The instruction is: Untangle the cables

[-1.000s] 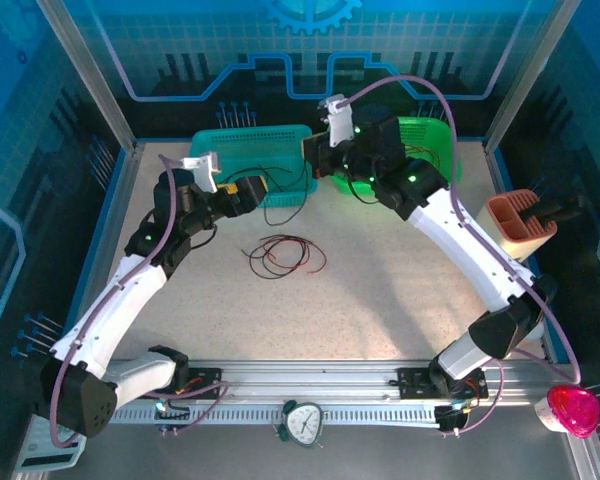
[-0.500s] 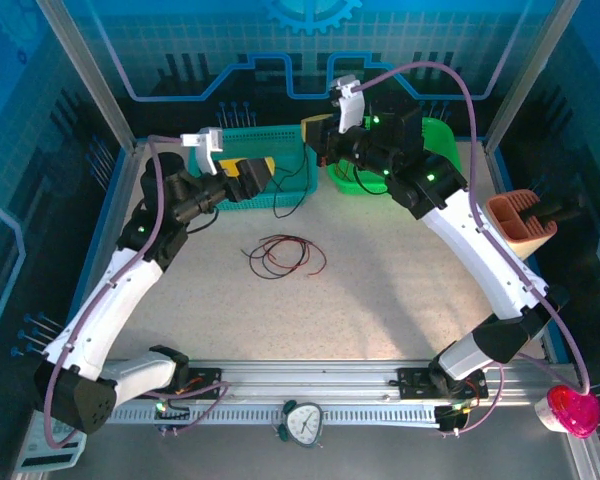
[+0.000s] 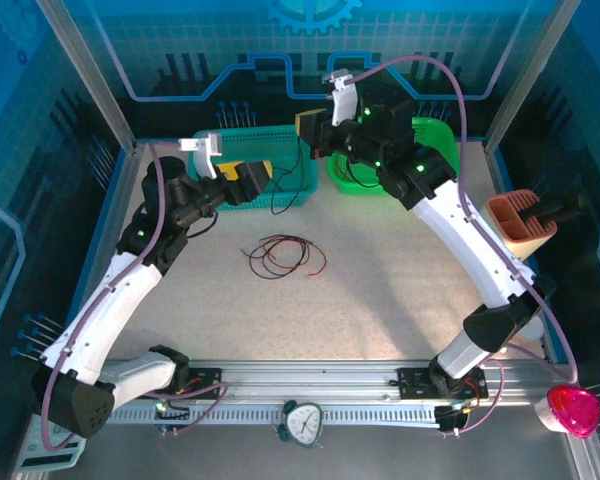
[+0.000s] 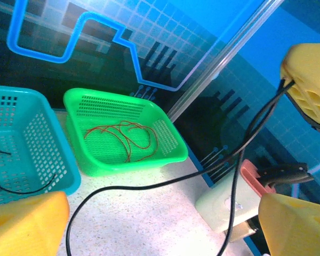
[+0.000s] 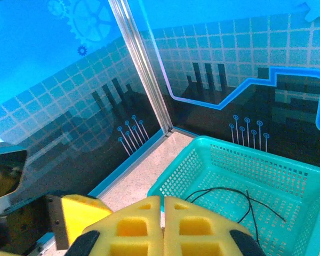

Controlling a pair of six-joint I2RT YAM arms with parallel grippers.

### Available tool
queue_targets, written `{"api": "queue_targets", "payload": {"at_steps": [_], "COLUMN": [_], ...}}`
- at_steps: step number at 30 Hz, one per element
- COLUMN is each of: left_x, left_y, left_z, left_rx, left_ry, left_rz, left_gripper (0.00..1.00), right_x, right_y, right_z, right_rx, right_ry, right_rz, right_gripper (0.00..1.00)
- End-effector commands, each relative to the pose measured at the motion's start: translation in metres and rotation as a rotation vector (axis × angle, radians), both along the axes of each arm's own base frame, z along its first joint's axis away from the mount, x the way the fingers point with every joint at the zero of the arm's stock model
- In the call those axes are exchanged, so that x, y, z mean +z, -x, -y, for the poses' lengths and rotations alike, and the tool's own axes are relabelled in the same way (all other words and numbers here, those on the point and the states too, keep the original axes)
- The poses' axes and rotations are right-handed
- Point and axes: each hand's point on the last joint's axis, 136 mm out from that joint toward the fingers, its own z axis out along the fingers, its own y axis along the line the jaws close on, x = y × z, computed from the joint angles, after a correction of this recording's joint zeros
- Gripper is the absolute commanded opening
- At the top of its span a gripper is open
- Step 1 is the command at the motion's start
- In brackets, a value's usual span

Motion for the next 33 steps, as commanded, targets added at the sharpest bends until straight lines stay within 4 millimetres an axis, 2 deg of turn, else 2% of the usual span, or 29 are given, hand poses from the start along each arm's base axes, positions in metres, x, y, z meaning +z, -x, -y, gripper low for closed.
{"api": "queue_targets", "payload": {"at_steps": [1,6,13,17,22,25,27,30,33], "left_x": [-0.008,-0.022,-0.038,-0.039,-0.039,-0.040,-0.040,-0.039,-0.038], "left_y": [0.002,-0.003,-0.002,0.001,0.006,0.009,0.010,0.011,0.011], "left_z": [-0.017,-0.043,-0.053,-0.056,-0.058,-0.059,-0.060,-0.060,-0.058], "left_rx": [0.093,0.222,0.255,0.262,0.270,0.273,0.276,0.271,0.266], "left_ry": [-0.054,-0.071,-0.070,-0.063,-0.051,-0.037,-0.037,-0.037,-0.031], "left_rz": [-0.001,-0.052,-0.086,-0.088,-0.097,-0.102,-0.106,-0.108,-0.109], "left_gripper": [0.93,0.98,0.99,0.99,0.99,0.99,0.99,0.99,0.99], "right_x": [0.007,0.001,-0.007,-0.026,-0.056,-0.091,-0.123,-0.173,-0.218], "right_y": [-0.010,-0.033,-0.077,-0.119,-0.179,-0.212,-0.230,-0.245,-0.245], "right_z": [0.001,-0.008,-0.025,-0.034,-0.041,-0.048,-0.054,-0.066,-0.080], "right_rx": [-0.011,-0.028,-0.066,-0.101,-0.122,-0.125,-0.129,-0.125,-0.093], "right_ry": [-0.020,-0.028,-0.057,-0.119,-0.299,-0.394,-0.435,-0.454,-0.419], "right_rz": [0.005,-0.023,-0.053,-0.102,-0.191,-0.246,-0.294,-0.371,-0.453], "right_gripper": [0.00,0.00,0.00,0.00,0.00,0.00,0.00,0.00,0.00]}}
